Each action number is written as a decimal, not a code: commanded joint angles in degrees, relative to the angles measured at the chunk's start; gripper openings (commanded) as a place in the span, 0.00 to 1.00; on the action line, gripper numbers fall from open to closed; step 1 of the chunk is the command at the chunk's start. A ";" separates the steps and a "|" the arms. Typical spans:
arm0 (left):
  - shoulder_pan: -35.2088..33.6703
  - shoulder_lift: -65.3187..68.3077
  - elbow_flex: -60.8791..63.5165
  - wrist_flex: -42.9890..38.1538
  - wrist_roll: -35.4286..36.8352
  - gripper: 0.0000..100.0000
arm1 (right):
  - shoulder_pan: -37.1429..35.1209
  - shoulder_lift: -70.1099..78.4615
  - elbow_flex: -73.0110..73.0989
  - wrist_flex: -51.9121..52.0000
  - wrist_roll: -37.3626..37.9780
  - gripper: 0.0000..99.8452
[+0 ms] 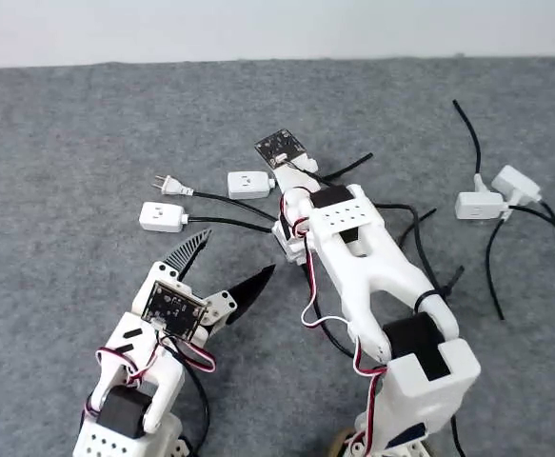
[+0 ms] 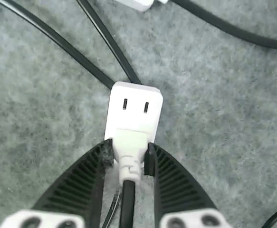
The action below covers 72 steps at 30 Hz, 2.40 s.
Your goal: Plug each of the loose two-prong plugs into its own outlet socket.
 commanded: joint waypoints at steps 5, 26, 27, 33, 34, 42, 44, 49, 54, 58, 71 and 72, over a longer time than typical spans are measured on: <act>0.35 -0.09 -0.66 -0.97 -0.26 0.35 | 3.30 3.91 0.26 -1.54 0.35 0.01; 0.35 -0.09 -0.66 -0.97 -0.26 0.35 | 22.20 -3.82 -2.73 1.10 0.35 0.01; 0.35 -0.09 -0.66 -0.97 -0.26 0.35 | 23.69 -3.82 -3.96 1.27 0.35 0.01; 0.35 -0.09 -0.66 -0.97 -0.26 0.35 | 31.43 -3.30 -8.97 1.27 0.88 0.01; 0.35 -0.09 -0.66 -0.97 -0.26 0.35 | 32.48 -3.21 -9.32 1.19 0.88 0.01; 0.35 -0.09 -0.66 -0.97 -0.26 0.35 | 40.40 -1.89 -9.67 -3.03 2.37 0.01; 0.35 -0.09 -0.66 -0.97 -0.26 0.35 | 41.98 0.40 -10.73 -4.97 2.46 0.01; 0.35 -0.09 -0.66 -0.97 -0.26 0.35 | 44.97 11.56 -20.04 -6.02 2.46 0.01; 0.35 -0.09 -0.66 -0.97 -0.26 0.35 | 47.34 27.47 -37.54 -4.70 2.46 0.01; 0.35 -0.09 -0.57 -0.97 -0.26 0.35 | 47.69 40.84 -56.62 2.77 2.46 0.01; 0.35 0.09 -0.04 -2.29 -0.26 0.35 | 44.70 70.29 -112.62 40.31 2.11 0.24; 0.35 0.09 -0.04 -2.29 -0.26 0.35 | 43.82 70.64 -112.35 42.95 2.29 0.27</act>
